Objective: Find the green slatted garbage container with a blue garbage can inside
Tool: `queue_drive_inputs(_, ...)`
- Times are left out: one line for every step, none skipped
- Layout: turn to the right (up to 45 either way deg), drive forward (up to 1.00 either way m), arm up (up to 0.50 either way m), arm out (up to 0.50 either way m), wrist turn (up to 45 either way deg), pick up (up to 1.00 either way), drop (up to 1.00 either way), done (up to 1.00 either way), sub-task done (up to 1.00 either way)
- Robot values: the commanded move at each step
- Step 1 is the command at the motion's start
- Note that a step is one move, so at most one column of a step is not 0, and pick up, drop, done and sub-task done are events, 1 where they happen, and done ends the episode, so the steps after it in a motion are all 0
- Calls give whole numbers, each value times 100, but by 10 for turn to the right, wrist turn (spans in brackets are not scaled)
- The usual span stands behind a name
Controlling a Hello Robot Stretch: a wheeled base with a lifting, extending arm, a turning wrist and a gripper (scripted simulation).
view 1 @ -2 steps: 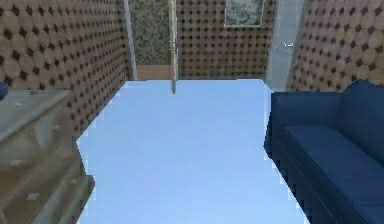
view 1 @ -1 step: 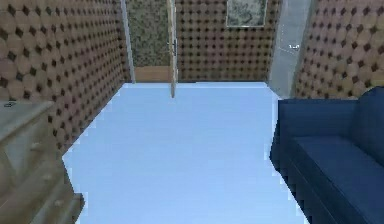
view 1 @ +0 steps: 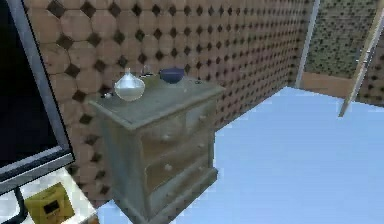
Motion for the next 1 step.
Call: queue_drive_inputs(-450, 0, 0, 0, 0, 0, 0, 0, 0)
